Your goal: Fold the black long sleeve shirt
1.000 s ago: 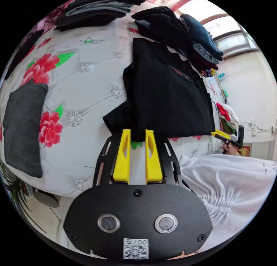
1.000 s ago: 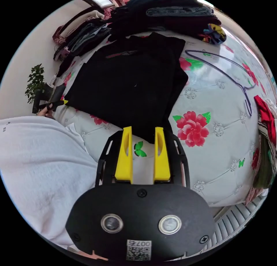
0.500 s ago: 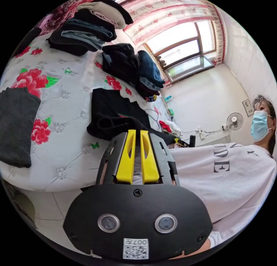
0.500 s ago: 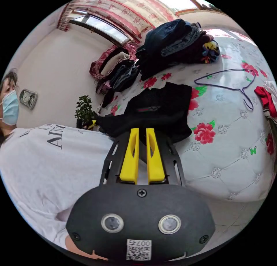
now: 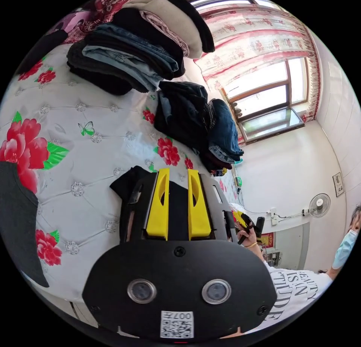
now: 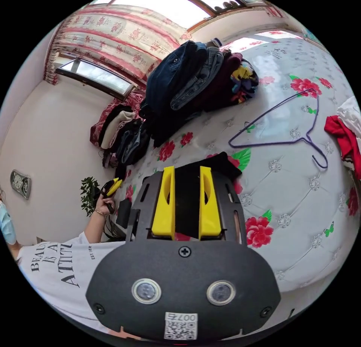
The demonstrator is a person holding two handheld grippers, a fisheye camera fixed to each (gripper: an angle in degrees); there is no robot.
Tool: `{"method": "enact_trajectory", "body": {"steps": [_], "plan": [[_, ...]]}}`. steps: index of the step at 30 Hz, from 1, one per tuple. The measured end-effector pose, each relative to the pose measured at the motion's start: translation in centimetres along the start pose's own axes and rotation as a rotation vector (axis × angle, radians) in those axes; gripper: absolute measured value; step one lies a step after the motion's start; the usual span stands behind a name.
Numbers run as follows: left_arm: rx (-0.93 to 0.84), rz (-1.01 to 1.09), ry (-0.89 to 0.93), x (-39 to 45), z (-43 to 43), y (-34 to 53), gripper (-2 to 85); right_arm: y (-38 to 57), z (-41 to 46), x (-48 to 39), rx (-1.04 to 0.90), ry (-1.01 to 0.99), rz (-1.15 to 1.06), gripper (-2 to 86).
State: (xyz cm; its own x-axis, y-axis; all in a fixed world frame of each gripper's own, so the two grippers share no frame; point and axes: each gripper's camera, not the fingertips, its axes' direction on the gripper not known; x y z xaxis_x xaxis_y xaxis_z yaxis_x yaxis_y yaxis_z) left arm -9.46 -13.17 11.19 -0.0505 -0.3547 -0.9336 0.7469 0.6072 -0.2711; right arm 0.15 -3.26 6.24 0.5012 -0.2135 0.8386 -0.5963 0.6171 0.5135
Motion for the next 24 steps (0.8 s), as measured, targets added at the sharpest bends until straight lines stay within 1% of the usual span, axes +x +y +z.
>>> {"method": "enact_trajectory", "body": {"steps": [2,3,5,7,9,11,14,16,18,21,23,24], "plan": [[-0.026,-0.013,-0.010,-1.8,-0.2,1.9,7.4,3.1,0.8,1.4,0.017,0.091,0.024,8.4],[-0.038,-0.016,-0.028,-2.4,-0.3,2.6,7.4,4.0,1.0,1.9,0.018,0.106,0.042,8.6],[-0.105,-0.057,-0.116,-5.1,-0.7,6.0,7.4,7.8,1.7,4.4,0.011,0.120,0.162,9.5],[-0.136,-0.114,-0.136,-7.2,-1.4,8.5,7.4,10.3,2.2,6.2,-0.022,0.103,0.280,9.8],[-0.130,-0.179,-0.127,-9.0,-2.4,10.7,7.5,12.1,2.8,7.2,-0.048,0.101,0.360,9.9],[-0.078,-0.257,-0.086,-11.0,-3.6,12.4,7.8,13.1,3.9,7.5,-0.067,0.056,0.412,9.9],[-0.029,-0.358,-0.026,-13.4,-4.3,12.5,8.1,11.7,5.8,7.0,-0.064,0.016,0.436,9.3],[0.001,-0.363,0.000,-13.9,-4.6,11.7,8.1,10.2,6.9,6.6,-0.082,0.049,0.455,8.7],[0.000,-0.345,-0.004,-13.9,-4.6,10.8,8.2,8.4,7.6,5.7,-0.102,0.085,0.432,8.2],[-0.004,-0.322,-0.002,-14.1,-4.6,10.0,8.3,5.7,7.0,1.8,-0.061,0.083,0.280,7.5],[-0.005,-0.320,0.000,-14.7,-4.7,10.3,8.5,3.8,6.3,-3.1,-0.040,0.065,0.073,6.8],[-0.007,-0.322,-0.001,-14.9,-4.7,10.5,8.5,3.3,6.2,-4.7,-0.040,0.066,0.010,6.6]]}}
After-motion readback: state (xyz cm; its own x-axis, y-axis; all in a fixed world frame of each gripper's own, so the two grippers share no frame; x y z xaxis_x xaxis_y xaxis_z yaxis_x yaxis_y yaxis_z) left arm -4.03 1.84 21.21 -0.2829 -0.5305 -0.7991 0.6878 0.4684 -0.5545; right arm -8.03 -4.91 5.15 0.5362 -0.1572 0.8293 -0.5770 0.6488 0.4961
